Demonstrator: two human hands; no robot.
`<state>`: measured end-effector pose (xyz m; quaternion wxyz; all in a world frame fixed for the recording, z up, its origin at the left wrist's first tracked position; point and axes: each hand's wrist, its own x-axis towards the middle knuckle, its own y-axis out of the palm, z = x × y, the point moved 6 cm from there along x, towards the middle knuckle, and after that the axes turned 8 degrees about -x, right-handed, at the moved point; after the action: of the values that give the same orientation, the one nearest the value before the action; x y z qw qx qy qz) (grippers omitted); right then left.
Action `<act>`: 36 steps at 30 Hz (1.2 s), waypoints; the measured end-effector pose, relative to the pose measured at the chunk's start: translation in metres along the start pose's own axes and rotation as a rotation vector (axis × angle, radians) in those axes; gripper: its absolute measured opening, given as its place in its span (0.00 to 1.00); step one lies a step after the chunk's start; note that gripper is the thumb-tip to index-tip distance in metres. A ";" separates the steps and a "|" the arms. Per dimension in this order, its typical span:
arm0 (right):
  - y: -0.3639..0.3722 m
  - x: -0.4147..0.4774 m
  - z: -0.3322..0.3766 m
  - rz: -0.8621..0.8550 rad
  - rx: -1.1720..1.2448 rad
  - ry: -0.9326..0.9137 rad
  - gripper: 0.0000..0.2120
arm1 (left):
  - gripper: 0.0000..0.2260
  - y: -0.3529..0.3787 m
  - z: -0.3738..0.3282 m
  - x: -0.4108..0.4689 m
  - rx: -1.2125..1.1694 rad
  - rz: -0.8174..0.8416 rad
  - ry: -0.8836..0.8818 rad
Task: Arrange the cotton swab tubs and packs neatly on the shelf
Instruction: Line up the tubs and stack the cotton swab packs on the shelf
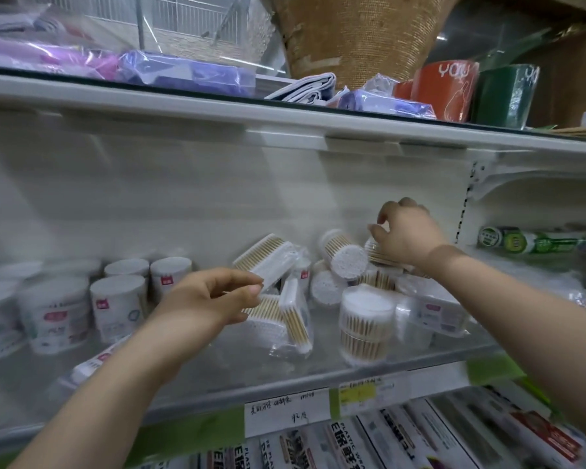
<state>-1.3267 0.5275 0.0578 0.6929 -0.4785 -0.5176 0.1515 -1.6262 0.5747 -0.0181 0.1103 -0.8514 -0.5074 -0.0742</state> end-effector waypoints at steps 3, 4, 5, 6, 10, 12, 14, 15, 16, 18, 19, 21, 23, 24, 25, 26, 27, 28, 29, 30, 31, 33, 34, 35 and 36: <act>0.005 0.000 0.024 0.117 0.064 -0.016 0.27 | 0.04 0.003 -0.002 0.000 0.001 -0.001 0.006; 0.010 0.000 0.030 0.176 0.074 -0.013 0.30 | 0.04 0.003 -0.002 0.000 0.002 0.000 0.005; 0.013 -0.001 0.034 0.217 0.087 -0.006 0.33 | 0.04 0.003 -0.002 0.000 -0.002 -0.002 0.004; 0.016 -0.002 0.038 0.240 0.101 0.002 0.35 | 0.04 0.002 -0.001 -0.001 -0.008 -0.009 0.005; 0.025 -0.006 0.046 0.284 0.092 0.011 0.42 | 0.04 -0.001 0.000 -0.003 -0.023 -0.036 0.013; 0.028 -0.009 0.049 0.302 0.084 0.016 0.43 | 0.04 -0.003 0.000 -0.004 -0.032 -0.041 0.017; 0.028 -0.011 0.051 0.286 0.079 0.021 0.40 | 0.05 -0.005 0.000 -0.006 -0.053 -0.047 0.019; 0.028 -0.012 0.050 0.282 0.083 0.036 0.37 | 0.05 -0.005 0.001 -0.007 -0.062 -0.047 0.021; 0.027 -0.012 0.049 0.282 0.100 0.054 0.35 | 0.05 -0.005 0.001 -0.008 -0.069 -0.049 0.026; 0.028 -0.011 0.045 0.299 0.198 0.090 0.29 | 0.06 -0.006 0.001 -0.010 -0.076 -0.052 0.033; 0.030 -0.010 0.041 0.303 0.292 0.116 0.26 | 0.06 -0.005 0.002 -0.010 -0.074 -0.049 0.033; 0.031 -0.010 0.037 0.312 0.642 0.203 0.23 | 0.05 -0.004 0.001 -0.011 -0.056 -0.040 0.029; 0.026 -0.016 0.039 0.366 1.085 0.321 0.20 | 0.05 -0.002 -0.002 -0.012 -0.042 -0.029 0.035; 0.020 -0.020 0.042 0.383 1.249 0.347 0.18 | 0.05 -0.002 -0.004 -0.013 -0.047 -0.028 0.042; 0.011 -0.025 0.047 0.390 1.369 0.351 0.16 | 0.05 -0.001 -0.006 -0.013 -0.061 -0.030 0.051; 0.000 -0.030 0.053 0.390 1.462 0.332 0.15 | 0.05 0.000 -0.010 -0.014 -0.082 -0.038 0.066; -0.010 -0.036 0.058 0.381 1.538 0.302 0.14 | 0.05 0.001 -0.013 -0.015 -0.113 -0.047 0.080; -0.021 -0.043 0.065 0.365 1.602 0.274 0.13 | 0.05 0.001 -0.016 -0.017 -0.150 -0.058 0.098; -0.029 -0.050 0.071 0.347 1.656 0.255 0.11 | 0.04 0.002 -0.019 -0.019 -0.185 -0.066 0.115; -0.035 -0.059 0.078 0.338 1.713 0.237 0.09 | 0.04 0.003 -0.021 -0.020 -0.212 -0.074 0.131; -0.039 -0.068 0.086 0.342 1.768 0.221 0.09 | 0.04 0.002 -0.024 -0.022 -0.230 -0.082 0.151; -0.043 -0.086 0.104 0.390 1.854 0.171 0.13 | 0.05 -0.001 -0.027 -0.026 -0.244 -0.104 0.188; -0.042 -0.095 0.112 0.417 1.896 0.142 0.15 | 0.06 -0.004 -0.029 -0.028 -0.233 -0.115 0.209; -0.040 -0.104 0.121 0.443 1.936 0.122 0.17 | 0.07 -0.007 -0.030 -0.030 -0.222 -0.130 0.229; -0.036 -0.113 0.130 0.471 1.981 0.118 0.17 | 0.08 -0.011 -0.030 -0.034 -0.218 -0.146 0.247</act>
<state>-1.4961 0.4953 0.0231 0.7544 0.2134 -0.0173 0.6205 -1.6526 0.5436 0.0040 0.0731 -0.8036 -0.5393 -0.2408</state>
